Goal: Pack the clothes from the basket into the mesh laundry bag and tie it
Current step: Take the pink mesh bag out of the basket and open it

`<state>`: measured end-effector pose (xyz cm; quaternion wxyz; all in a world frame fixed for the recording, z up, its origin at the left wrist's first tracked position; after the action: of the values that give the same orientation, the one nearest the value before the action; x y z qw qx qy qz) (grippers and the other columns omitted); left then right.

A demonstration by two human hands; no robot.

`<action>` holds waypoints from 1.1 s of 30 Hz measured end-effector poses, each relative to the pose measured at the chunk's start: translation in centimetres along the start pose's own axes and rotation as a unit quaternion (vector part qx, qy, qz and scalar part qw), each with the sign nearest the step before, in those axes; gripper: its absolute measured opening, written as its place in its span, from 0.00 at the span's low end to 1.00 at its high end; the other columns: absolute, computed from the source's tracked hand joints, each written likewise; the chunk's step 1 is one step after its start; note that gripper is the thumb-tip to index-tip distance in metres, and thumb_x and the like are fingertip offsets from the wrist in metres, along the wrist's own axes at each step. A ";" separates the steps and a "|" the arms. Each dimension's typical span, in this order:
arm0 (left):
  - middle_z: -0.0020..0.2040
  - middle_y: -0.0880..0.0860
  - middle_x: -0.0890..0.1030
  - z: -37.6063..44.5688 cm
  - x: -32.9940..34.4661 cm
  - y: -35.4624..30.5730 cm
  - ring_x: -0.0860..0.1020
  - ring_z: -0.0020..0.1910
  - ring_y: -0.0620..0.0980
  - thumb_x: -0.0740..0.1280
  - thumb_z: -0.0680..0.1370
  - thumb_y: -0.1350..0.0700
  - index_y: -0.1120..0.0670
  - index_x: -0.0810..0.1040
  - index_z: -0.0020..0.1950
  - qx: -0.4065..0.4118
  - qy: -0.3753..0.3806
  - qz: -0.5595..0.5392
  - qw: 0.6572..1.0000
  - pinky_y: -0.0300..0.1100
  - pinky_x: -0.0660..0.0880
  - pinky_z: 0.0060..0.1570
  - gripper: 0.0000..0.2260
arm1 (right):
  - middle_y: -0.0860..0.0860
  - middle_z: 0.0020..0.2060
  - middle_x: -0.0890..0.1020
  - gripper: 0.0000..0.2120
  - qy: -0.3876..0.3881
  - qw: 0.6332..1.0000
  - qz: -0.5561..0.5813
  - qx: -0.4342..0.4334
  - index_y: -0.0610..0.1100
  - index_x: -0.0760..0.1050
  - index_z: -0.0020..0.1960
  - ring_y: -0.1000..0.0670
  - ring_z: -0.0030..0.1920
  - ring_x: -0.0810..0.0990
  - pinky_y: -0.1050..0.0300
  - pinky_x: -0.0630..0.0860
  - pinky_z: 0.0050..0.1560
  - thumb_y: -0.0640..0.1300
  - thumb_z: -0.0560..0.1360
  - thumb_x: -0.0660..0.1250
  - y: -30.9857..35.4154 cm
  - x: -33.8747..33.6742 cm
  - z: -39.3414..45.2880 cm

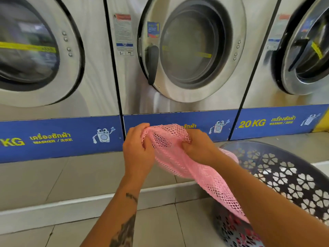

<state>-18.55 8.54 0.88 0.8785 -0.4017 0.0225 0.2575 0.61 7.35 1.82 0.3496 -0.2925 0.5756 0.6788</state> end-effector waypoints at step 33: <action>0.43 0.48 0.83 -5.0 2.7 9.9 0.81 0.44 0.48 0.70 0.73 0.56 0.48 0.82 0.43 -0.192 0.362 0.157 0.898 0.42 0.77 0.45 0.03 | 0.47 0.49 0.86 0.13 0.179 0.955 0.084 0.219 0.44 0.82 0.55 0.47 0.49 0.83 0.50 0.81 0.50 0.44 0.75 0.62 -9.5 20.6 -6.6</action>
<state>-20.04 11.50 -10.03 0.6635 -0.6196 0.3520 0.2279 -3.78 4.53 -21.25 0.2381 -0.2761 0.7858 0.4996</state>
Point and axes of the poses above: each hand's wrist, its own z-axis towards the middle knuckle, its own x-axis out of the palm, y = z × x, the point moved 7 cm from there along z, towards the middle knuckle
